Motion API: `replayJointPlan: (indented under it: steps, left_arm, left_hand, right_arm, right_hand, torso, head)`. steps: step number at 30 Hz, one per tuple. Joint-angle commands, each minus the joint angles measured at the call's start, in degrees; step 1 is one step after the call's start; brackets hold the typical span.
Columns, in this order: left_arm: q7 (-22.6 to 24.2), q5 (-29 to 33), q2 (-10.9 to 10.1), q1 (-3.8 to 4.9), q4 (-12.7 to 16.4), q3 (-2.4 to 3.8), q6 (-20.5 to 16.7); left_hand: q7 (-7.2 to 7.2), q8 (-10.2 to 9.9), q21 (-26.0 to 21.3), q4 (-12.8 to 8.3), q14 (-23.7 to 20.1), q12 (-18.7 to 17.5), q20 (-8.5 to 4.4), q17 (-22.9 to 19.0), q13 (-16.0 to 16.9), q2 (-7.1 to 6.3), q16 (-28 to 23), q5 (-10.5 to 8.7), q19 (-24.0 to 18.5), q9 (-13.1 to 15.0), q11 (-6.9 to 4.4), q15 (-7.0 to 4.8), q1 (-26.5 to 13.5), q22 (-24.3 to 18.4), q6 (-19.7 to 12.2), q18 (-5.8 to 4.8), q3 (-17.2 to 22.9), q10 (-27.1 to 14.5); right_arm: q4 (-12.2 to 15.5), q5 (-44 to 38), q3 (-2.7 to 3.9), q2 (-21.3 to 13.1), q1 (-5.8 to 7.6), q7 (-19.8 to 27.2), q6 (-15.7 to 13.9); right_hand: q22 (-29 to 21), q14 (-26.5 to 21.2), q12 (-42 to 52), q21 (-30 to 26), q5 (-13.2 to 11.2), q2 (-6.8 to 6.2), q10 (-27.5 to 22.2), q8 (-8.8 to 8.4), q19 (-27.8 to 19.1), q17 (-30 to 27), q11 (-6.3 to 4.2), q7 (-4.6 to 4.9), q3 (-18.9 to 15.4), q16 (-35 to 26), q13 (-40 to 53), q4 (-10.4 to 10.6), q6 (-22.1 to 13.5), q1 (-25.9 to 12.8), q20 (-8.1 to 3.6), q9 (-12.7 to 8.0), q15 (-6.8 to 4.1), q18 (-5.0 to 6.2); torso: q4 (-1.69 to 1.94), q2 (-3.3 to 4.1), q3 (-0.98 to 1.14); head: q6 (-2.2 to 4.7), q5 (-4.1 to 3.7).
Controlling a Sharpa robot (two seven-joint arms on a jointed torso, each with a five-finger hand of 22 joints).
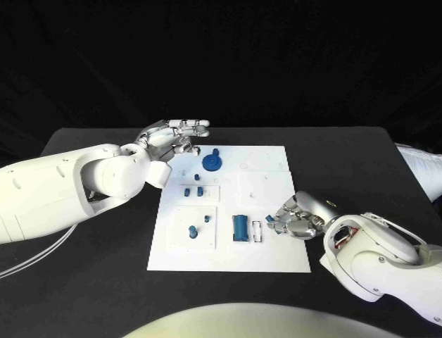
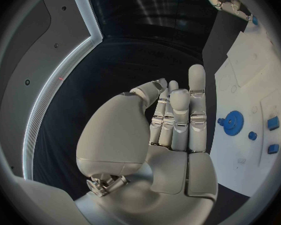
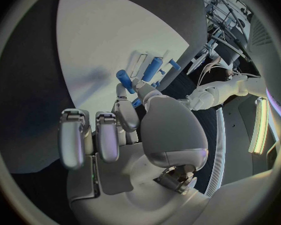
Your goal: Assemble the parts on the task board
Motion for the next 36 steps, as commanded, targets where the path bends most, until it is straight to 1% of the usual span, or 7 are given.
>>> replayJointPlan:
  steps: [1, 5, 7, 11, 18, 22, 36]
  left_arm:
    - [0.76, -0.16, 0.15, 0.02, 0.2, 0.04, 1.05]
    - [0.83, -0.16, 0.23, 0.02, 0.21, 0.04, 1.24]
    - [0.83, -0.16, 0.27, 0.02, 0.23, 0.04, 1.31]
    - [0.9, -0.16, 0.27, 0.02, 0.25, 0.04, 1.32]
    - [0.96, -0.16, 0.41, 0.03, 0.26, 0.04, 1.45]
    - [1.04, -0.16, 0.4, 0.03, 0.31, 0.04, 1.41]
    - [0.91, -0.43, 0.32, 0.03, 0.37, 0.04, 1.48]
  left_hand:
    - [-0.16, 0.15, -0.37, -0.31, -0.51, 0.31, 0.05, -0.05, 0.05, 0.6, -0.06, -0.05, -0.25, 0.01, 0.0, 0.04, -0.07, -0.07, -0.22, 1.09, 0.04, -0.4]
    - [-0.16, 0.17, -0.37, -0.37, -0.52, 0.35, 0.04, -0.07, 0.05, 0.61, -0.06, -0.05, -0.26, 0.01, 0.0, 0.03, -0.02, -0.07, -0.23, 1.09, 0.07, -0.42]
    - [-0.16, 0.17, -0.37, -0.37, -0.52, 0.35, 0.04, -0.07, 0.05, 0.61, -0.06, -0.05, -0.26, 0.01, 0.0, 0.03, -0.02, -0.07, -0.23, 1.09, 0.07, -0.42]
    - [-0.14, 0.22, -0.37, -0.27, -0.53, 0.43, 0.06, -0.12, 0.06, 0.63, -0.05, -0.09, -0.27, 0.02, 0.03, 0.06, -0.22, -0.07, -0.22, 1.08, 0.01, -0.47]
    - [-0.1, 0.32, -0.43, 0.25, -0.51, 0.67, 0.15, -0.15, 0.06, 0.72, 0.06, -0.23, -0.3, 0.01, 0.09, 0.17, -1.09, -0.11, -0.27, 1.03, -0.32, -0.65]
    - [-0.1, 0.4, -0.55, 1.05, -0.49, 0.94, 0.27, -0.22, 0.04, 0.91, 0.19, -0.36, -0.33, -0.01, 0.14, 0.27, -2.23, -0.2, -0.44, 1.01, -0.8, -0.96]
    - [-0.11, 0.44, -0.61, 1.24, -0.53, 1.09, 0.3, -0.36, 0.04, 0.92, 0.21, -0.46, -0.34, -0.02, 0.13, 0.28, -2.53, -0.26, -0.55, 1.03, -0.99, -1.12]
  right_arm:
    - [0.02, 9.21, 0.01, 0.58, 0.01, 0.5, -2.65]
    - [-0.67, 11.88, -0.01, 1.61, 0.02, 0.16, -0.85]
    - [-1.13, 12.44, -0.04, 2.23, 0.02, -0.1, -0.21]
    - [-1.97, 12.81, -0.14, 3.45, -0.03, -0.5, 0.66]
    - [-2.87, 12.13, -0.21, 4.75, -0.06, -0.72, 1.78]
    - [-3.29, 12.12, -0.22, 5.01, -0.05, -0.72, 2.29]
    - [-3.78, 9.43, -0.23, 5.02, 0.02, -1.12, 4.68]
  right_hand:
    - [7.52, 5.3, 0.45, 0.31, 0.5, -0.08, 0.25, -0.24, 2.56, 11.1, 0.04, -0.01, 0.02, 0.31, 0.17, 0.52, 0.04, -0.63, -0.34, -0.06, -0.46, -0.64]
    - [8.18, 5.44, 2.37, 0.78, 3.37, -0.02, 0.92, 0.0, 2.88, 11.79, -0.25, -0.37, -0.5, 0.72, 1.39, 1.3, 0.85, -1.01, -0.52, 0.17, -0.67, -0.81]
    - [8.18, 5.46, 2.64, 0.78, 3.82, -0.09, 1.04, 0.03, 2.89, 11.88, -0.3, -0.42, -0.78, 0.78, 1.59, 1.56, 1.01, -1.21, -0.57, 0.22, -0.73, -0.81]
    - [8.25, 5.47, 2.87, 0.83, 3.98, -0.18, 1.12, 0.05, 2.92, 11.94, -0.33, -0.46, -1.02, 0.81, 1.76, 1.76, 1.14, -1.38, -0.61, 0.27, -0.76, -0.82]
    - [8.46, 5.51, 2.22, 0.98, 4.13, -0.1, 1.09, 0.29, 3.01, 12.19, -0.49, -0.68, -1.37, 0.96, 1.46, 2.12, 1.67, -1.56, -0.69, 0.46, -0.86, -0.87]
    - [8.52, 5.54, 2.09, 1.02, 4.11, -0.01, 1.14, 0.42, 3.04, 12.31, -0.58, -0.78, -1.62, 1.03, 1.41, 2.42, 1.9, -1.77, -0.75, 0.61, -0.94, -0.89]
    - [8.42, 5.52, 3.03, 0.93, 3.65, 0.26, 1.59, 1.47, 2.99, 12.28, -1.12, -1.49, -2.7, 1.01, 2.06, 3.54, 3.32, -2.42, -1.1, 1.72, -1.37, -0.85]
  torso:
    - [-0.04, -0.03, 0.02]
    - [0.02, -0.02, 0.0]
    - [0.07, -0.01, -0.02]
    - [0.02, 0.1, 0.11]
    - [0.12, -0.02, 0.02]
    - [-0.05, 0.01, 0.03]
    - [-0.05, -0.02, 0.05]
  head:
    - [-0.02, -0.05]
    - [-0.02, -0.19]
    - [-0.03, -0.2]
    - [-0.07, 0.07]
    - [-0.22, 0.08]
    - [-0.21, 0.34]
    - [-0.19, 0.33]
